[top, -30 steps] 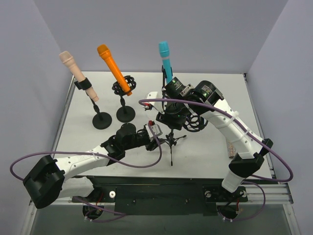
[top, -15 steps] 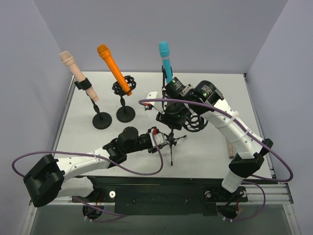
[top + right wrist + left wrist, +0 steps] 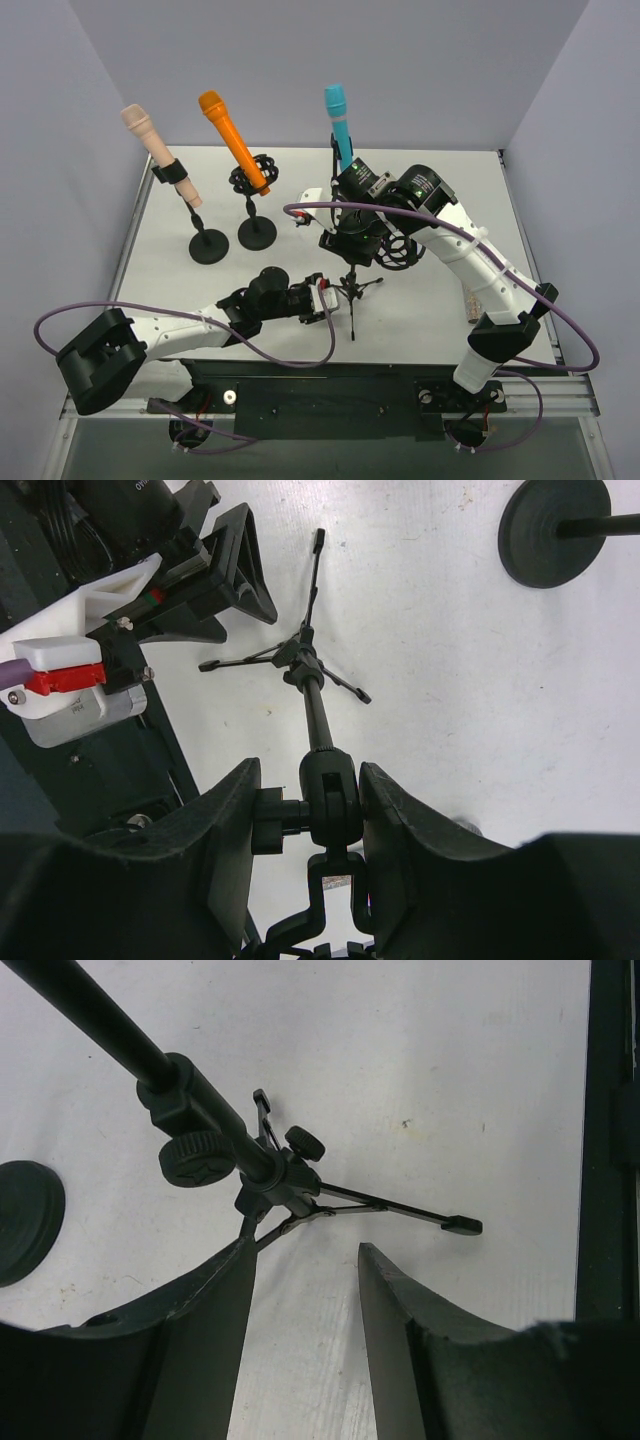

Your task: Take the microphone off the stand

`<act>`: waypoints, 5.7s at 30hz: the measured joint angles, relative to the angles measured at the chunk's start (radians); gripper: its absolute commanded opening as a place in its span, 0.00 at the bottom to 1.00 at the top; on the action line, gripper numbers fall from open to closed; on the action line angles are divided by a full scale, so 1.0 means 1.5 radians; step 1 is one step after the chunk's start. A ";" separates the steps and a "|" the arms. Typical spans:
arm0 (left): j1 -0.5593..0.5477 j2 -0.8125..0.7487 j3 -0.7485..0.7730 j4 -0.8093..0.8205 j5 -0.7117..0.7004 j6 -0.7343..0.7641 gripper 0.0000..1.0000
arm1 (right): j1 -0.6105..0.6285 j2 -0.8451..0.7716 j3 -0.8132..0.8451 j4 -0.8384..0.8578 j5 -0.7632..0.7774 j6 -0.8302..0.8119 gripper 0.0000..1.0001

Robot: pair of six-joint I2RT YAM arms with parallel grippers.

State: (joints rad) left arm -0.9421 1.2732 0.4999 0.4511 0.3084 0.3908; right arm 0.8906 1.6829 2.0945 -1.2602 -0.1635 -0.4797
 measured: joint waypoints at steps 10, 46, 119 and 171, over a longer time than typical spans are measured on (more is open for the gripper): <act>0.000 -0.075 -0.005 -0.089 -0.023 0.002 0.55 | -0.005 0.000 0.001 -0.004 0.004 -0.005 0.00; 0.224 -0.225 0.061 -0.431 0.129 -0.043 0.50 | -0.323 0.163 0.179 0.067 0.064 -0.069 0.00; 0.219 -0.275 0.349 -0.889 0.074 0.196 0.86 | -0.352 -0.219 -0.350 0.585 -0.089 0.275 0.94; 0.347 -0.273 0.235 -0.537 0.165 -0.114 0.83 | -0.241 -0.223 -0.463 0.461 -0.334 -0.017 0.26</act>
State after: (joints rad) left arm -0.4217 0.8635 0.8520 -0.3542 0.5560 0.2195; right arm 0.5289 1.3483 1.4006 -0.5682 -0.6647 -0.5045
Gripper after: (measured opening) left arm 0.830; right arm 0.388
